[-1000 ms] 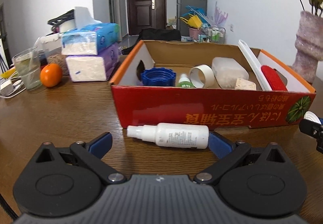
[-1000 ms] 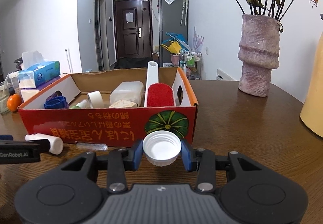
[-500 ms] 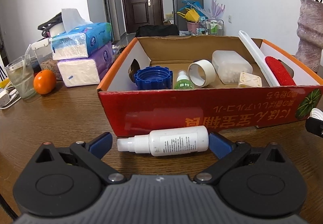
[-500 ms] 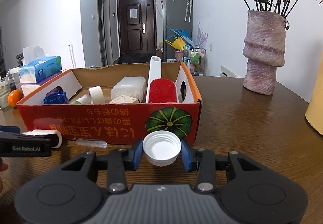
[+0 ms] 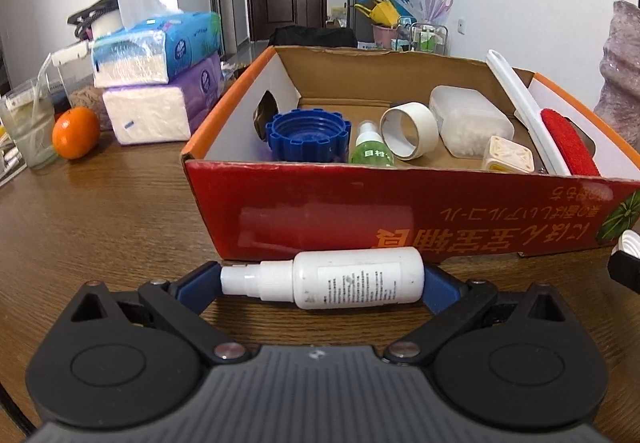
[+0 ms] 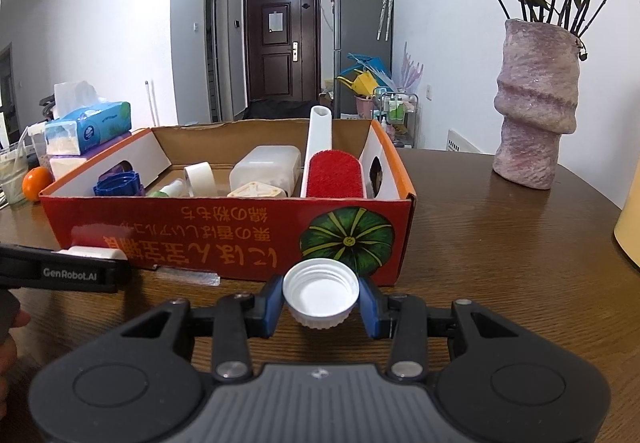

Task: Organize rigid objects
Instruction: 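Carry the spray bottle and white cap over the red box with both grippers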

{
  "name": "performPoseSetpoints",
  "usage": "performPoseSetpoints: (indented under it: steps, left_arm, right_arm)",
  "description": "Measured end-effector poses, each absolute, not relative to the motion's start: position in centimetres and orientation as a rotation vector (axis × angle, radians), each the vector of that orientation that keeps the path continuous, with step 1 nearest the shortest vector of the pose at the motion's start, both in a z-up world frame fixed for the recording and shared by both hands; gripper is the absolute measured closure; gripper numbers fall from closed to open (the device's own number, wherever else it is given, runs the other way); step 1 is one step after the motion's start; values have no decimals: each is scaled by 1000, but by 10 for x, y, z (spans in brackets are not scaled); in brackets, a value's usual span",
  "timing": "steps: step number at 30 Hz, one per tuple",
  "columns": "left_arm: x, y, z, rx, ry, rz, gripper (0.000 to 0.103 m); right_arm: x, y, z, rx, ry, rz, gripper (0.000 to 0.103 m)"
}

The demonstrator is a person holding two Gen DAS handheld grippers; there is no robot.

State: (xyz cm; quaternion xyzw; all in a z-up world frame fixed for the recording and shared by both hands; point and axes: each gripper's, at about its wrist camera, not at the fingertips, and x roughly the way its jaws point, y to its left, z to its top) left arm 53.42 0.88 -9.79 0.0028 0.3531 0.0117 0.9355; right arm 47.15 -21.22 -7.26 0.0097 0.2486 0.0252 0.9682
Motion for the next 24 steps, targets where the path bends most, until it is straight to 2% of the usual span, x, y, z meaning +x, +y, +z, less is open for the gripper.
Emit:
performPoseSetpoints:
  steps: [6,9,24]
  left_arm:
    - [535,11,-98,-5,722,29,0]
    - [534,12,-98,-8,717,26,4]
    - [515,10,-91,24,661,58,4]
  right_arm:
    - [472,-211,-73,17,503,49,64]
    - [472,-211,-73,13,502,48,64]
    - [467,-210,-71,3,470,29,64]
